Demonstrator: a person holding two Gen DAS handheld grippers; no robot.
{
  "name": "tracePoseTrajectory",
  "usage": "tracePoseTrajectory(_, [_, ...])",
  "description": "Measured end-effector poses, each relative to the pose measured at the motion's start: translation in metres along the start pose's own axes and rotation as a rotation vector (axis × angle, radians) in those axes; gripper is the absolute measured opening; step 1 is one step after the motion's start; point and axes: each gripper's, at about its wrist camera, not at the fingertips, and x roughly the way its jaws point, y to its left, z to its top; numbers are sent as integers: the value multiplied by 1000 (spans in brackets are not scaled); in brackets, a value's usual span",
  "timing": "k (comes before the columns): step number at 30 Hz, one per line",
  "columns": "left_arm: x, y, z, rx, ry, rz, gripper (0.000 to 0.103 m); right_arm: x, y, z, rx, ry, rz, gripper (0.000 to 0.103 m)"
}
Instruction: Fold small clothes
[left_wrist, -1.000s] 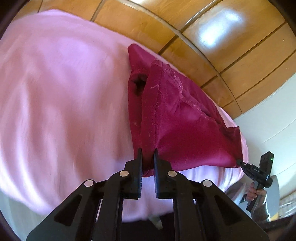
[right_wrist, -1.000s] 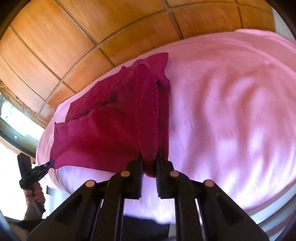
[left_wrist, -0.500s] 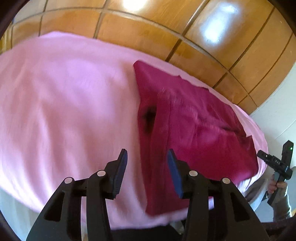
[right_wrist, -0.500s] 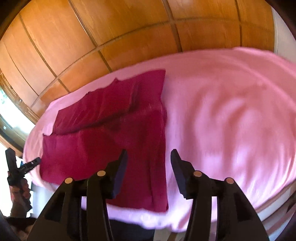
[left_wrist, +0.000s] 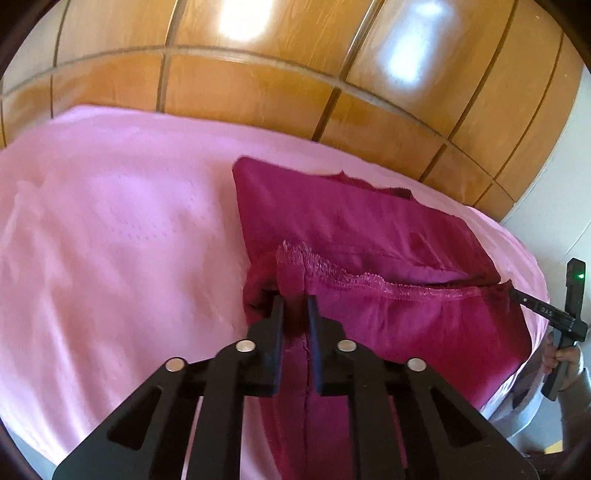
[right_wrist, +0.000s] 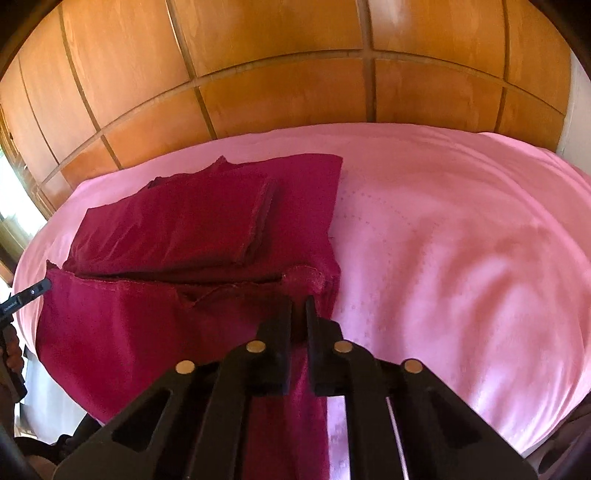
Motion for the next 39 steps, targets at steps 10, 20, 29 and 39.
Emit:
tracePoseTrajectory(10, [10,-2,-3,5,15,-14,14,13,-6,-1,67,3,43,47])
tracePoseTrajectory(20, [24,0,3,23,41,-6,14,19,4,2,26,11,12,23])
tracePoseTrajectory(29, [-13,-14,3,65,-62,-28,7,-35,12,4,-29,-53,34,7])
tracePoseTrajectory(39, [-43,-20,42,83,-197,-56,7,-59,14,52,4,-184,78,7])
